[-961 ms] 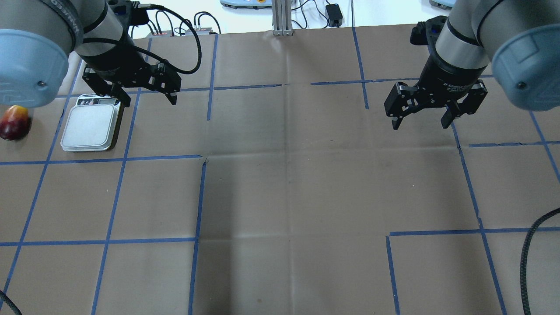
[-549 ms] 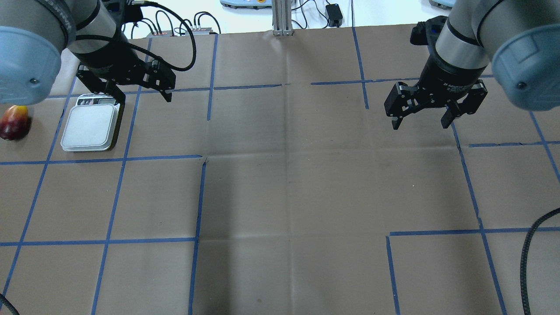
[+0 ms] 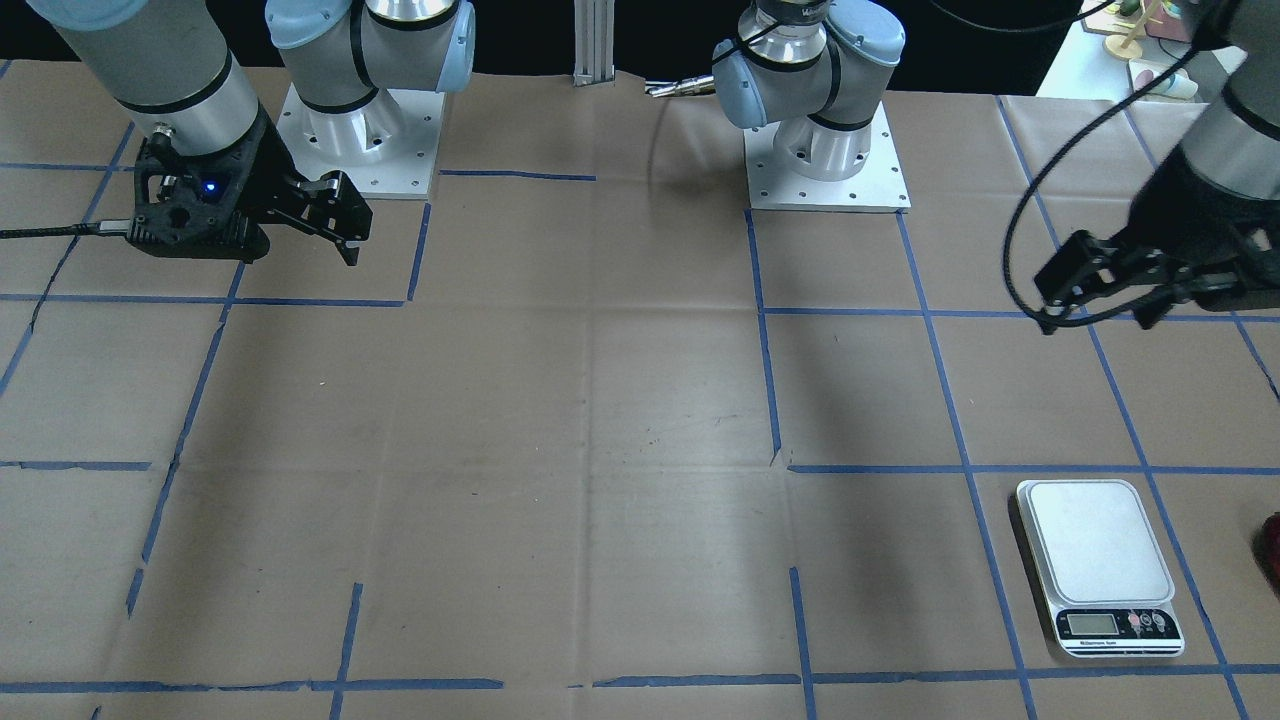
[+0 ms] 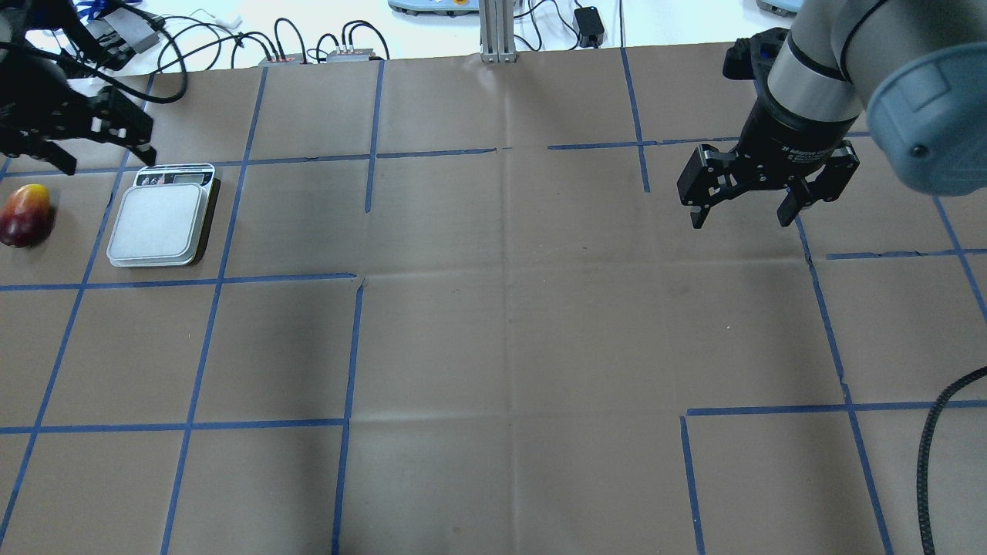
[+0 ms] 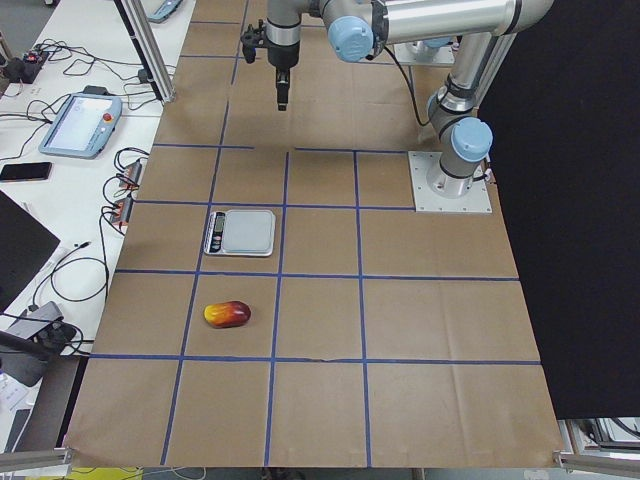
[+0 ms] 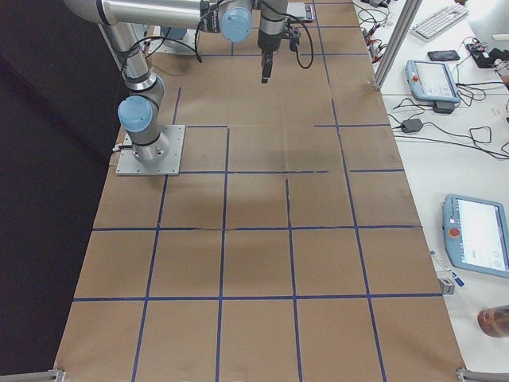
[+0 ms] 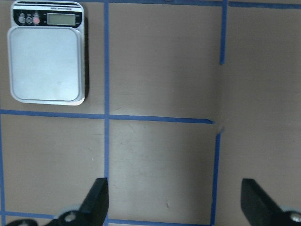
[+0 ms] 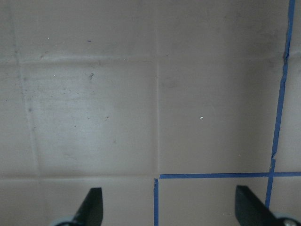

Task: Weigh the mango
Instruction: 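Move the left gripper toward the mango beside the scale, then lower the left gripper and close it on the red-yellow mango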

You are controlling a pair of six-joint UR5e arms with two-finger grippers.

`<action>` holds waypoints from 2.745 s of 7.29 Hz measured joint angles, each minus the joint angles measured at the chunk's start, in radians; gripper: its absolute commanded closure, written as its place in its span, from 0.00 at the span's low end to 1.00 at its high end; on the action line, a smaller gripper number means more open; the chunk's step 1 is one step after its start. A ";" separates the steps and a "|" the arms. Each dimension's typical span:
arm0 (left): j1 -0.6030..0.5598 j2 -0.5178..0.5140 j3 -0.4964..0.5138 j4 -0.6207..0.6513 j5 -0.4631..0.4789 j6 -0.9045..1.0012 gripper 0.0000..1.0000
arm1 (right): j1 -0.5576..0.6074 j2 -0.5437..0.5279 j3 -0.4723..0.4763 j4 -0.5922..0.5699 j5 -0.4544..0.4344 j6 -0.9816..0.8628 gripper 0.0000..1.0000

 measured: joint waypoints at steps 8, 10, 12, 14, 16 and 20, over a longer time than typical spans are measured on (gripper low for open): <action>0.337 -0.715 0.650 0.037 0.002 0.452 0.00 | 0.000 0.000 0.000 0.001 0.000 -0.001 0.00; 0.333 -0.803 0.668 0.096 0.002 0.443 0.00 | 0.000 0.000 0.000 0.001 0.000 0.000 0.00; 0.331 -0.875 0.665 0.127 0.003 0.436 0.00 | 0.000 0.000 0.000 0.000 0.000 0.000 0.00; 0.331 -0.907 0.656 0.130 0.009 0.419 0.11 | 0.000 0.000 0.000 0.000 0.000 0.000 0.00; 0.331 -0.916 0.655 0.128 0.019 0.413 0.45 | 0.000 0.000 0.000 0.000 0.000 0.000 0.00; 0.330 -0.871 0.669 0.110 0.024 0.410 0.52 | 0.000 0.000 0.000 0.000 0.000 0.000 0.00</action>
